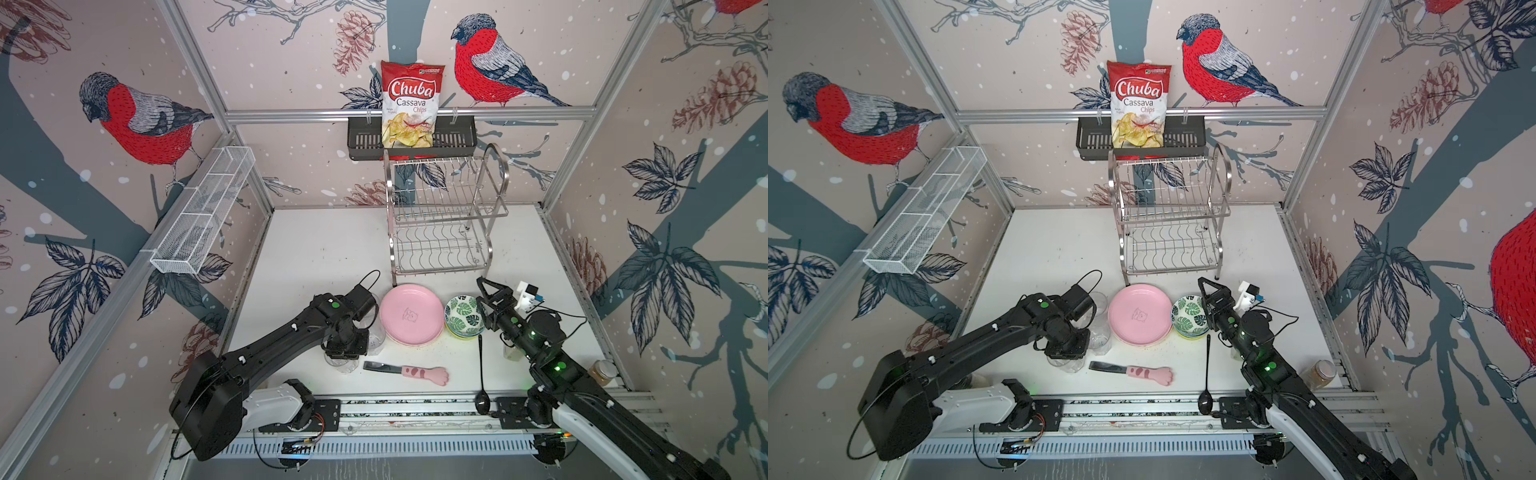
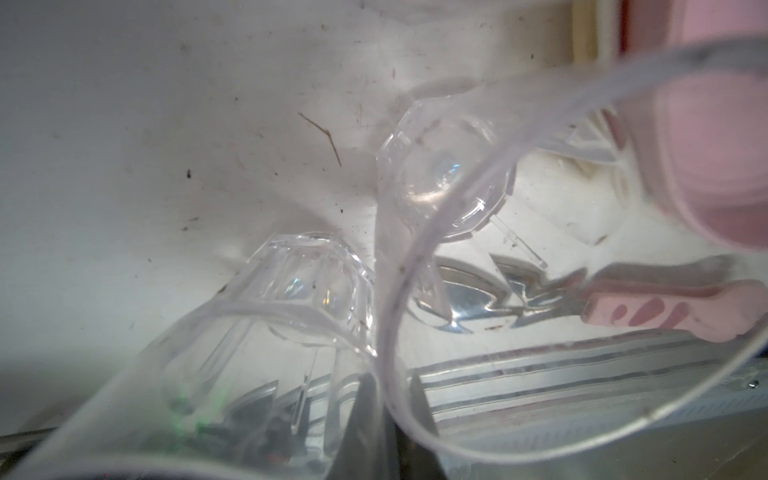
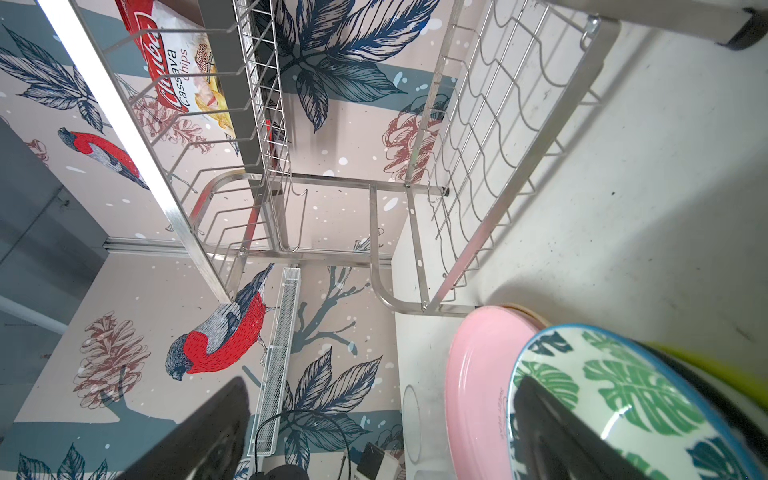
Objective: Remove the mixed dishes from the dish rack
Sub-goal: 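Lower the clear glass onto the table beside the other glasses with left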
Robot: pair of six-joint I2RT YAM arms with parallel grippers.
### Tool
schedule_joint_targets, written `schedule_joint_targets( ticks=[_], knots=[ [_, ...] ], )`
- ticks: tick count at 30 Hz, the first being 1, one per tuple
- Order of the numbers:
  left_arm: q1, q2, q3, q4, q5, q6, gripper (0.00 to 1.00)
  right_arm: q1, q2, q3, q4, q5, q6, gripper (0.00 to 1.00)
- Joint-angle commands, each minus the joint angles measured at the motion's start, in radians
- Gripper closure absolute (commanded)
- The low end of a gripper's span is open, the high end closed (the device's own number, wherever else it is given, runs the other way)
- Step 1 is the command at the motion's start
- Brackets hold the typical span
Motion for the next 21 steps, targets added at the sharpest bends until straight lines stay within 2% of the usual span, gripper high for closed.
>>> schedule_joint_targets(
  ticks=[1,17,19,21],
  knots=[
    [-0.001,0.006,0.012,0.000,-0.010,0.007,1.00,0.000,-0.001,-0.002,0.026,0.013,0.003,0.01],
    [-0.001,-0.001,0.049,-0.040,-0.024,0.012,1.00,-0.005,0.004,0.009,0.029,0.001,-0.002,0.00],
    [-0.001,-0.005,0.085,-0.075,-0.033,0.019,1.00,-0.004,0.010,0.016,0.056,-0.024,-0.033,0.08],
    [0.000,-0.014,0.142,-0.131,-0.044,0.027,1.00,-0.003,0.034,0.058,0.037,-0.064,-0.080,0.12]
  ],
)
